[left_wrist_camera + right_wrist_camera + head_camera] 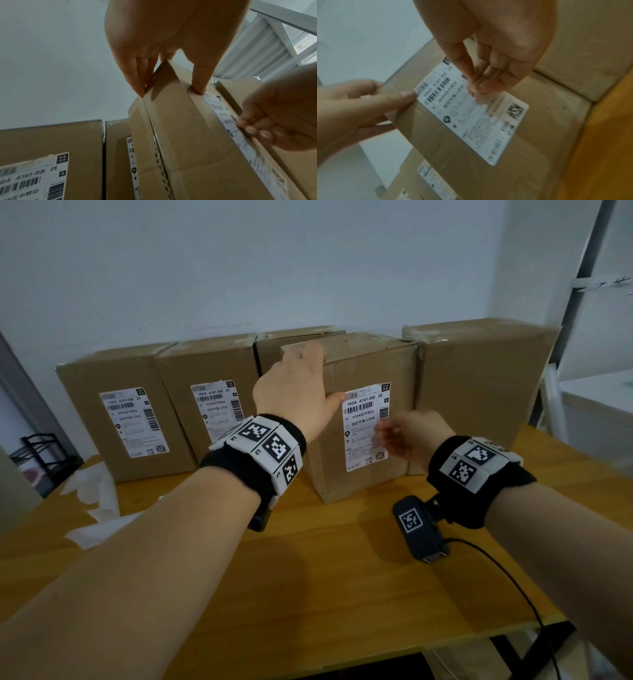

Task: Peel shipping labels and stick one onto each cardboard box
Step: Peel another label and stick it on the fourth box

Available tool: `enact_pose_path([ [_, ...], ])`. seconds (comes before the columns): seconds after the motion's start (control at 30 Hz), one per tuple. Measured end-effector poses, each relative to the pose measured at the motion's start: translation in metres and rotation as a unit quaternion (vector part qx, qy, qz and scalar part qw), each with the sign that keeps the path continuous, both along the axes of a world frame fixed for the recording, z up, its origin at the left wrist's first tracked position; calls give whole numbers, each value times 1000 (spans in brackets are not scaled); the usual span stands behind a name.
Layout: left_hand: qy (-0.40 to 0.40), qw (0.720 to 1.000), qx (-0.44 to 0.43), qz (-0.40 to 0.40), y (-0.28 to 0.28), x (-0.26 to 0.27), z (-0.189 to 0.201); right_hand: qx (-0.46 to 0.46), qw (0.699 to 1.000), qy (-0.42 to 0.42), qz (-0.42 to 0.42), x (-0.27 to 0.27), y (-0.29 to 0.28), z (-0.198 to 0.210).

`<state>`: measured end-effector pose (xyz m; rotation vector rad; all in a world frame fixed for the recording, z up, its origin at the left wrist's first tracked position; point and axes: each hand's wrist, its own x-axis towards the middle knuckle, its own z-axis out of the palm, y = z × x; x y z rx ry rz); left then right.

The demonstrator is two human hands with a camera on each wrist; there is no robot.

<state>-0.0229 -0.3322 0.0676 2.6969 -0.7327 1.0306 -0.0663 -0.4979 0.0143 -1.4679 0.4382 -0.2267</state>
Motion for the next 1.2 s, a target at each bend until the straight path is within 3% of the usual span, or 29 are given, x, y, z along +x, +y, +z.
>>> enact_pose_path([
  [0.07,0,1000,-1,2,0,0,0,20,999,-48,4,1,2,7],
  [0.13,0,1000,0,3,0,0,0,30,999,-43,-1,0,3,5],
  [0.33,6,1000,-1,0,1,-1,0,-9,994,105,30,-2,6,-28],
  [0.4,8,1000,0,0,1,-1,0,-9,992,119,36,-4,7,-28],
  [0.67,8,1000,-2,-4,1,-1,0,54,989,-88,106,-4,31,18],
  [0.8,7,1000,0,-7,2,-2,-1,74,991,-109,20,-4,21,27],
  [0.87,13,1000,0,-7,2,-2,-1,2,991,-122,-47,-5,11,29],
  [0.93,20,1000,-5,-15,1,-2,-1,-153,972,-137,-114,-9,4,31],
  [1.07,38,999,-14,-28,-2,-3,-1,-380,881,-195,-204,-22,-1,50],
  [1.13,38,998,-20,-39,-5,-6,1,-476,832,-162,-234,-24,-6,60],
  [1.2,39,998,-23,-54,-7,-10,2,-545,805,-94,-217,-23,-15,66],
])
